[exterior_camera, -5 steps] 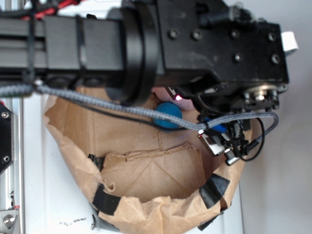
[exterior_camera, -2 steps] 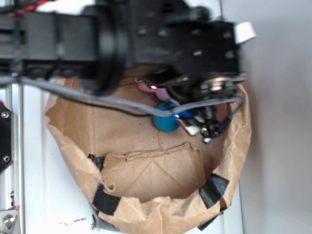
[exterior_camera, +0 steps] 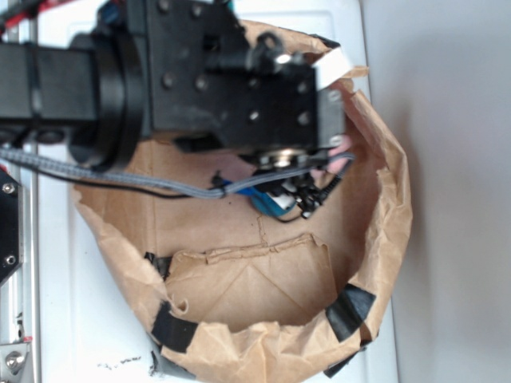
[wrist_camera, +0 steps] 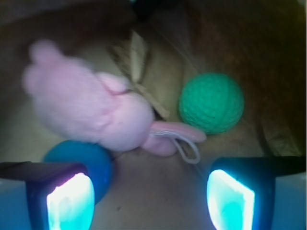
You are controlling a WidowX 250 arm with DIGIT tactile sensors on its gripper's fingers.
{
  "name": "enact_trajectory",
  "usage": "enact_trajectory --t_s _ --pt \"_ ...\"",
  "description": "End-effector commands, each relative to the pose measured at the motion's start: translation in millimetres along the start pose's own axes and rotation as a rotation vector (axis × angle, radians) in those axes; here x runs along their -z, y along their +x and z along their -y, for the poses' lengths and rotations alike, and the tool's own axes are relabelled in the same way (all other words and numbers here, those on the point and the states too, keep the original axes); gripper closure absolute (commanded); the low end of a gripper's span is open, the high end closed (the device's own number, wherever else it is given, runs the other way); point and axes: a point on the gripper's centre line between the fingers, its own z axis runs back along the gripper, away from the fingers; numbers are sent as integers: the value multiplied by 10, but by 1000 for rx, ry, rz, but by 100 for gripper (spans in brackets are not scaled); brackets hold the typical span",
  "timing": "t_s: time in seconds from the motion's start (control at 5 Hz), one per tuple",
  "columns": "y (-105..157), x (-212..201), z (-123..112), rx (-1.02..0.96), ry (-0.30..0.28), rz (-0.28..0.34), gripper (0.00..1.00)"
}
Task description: Grab the green ball.
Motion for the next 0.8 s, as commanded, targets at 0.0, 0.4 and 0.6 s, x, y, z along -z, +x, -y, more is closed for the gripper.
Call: enact_trajectory --t_s 0.0,0.4,0.6 --pt "235 231 59 -208 -23 87 0" --pt "418 -86 -56 -359 -38 42 0" --pt "463 -235 -214 -401 -21 7 0"
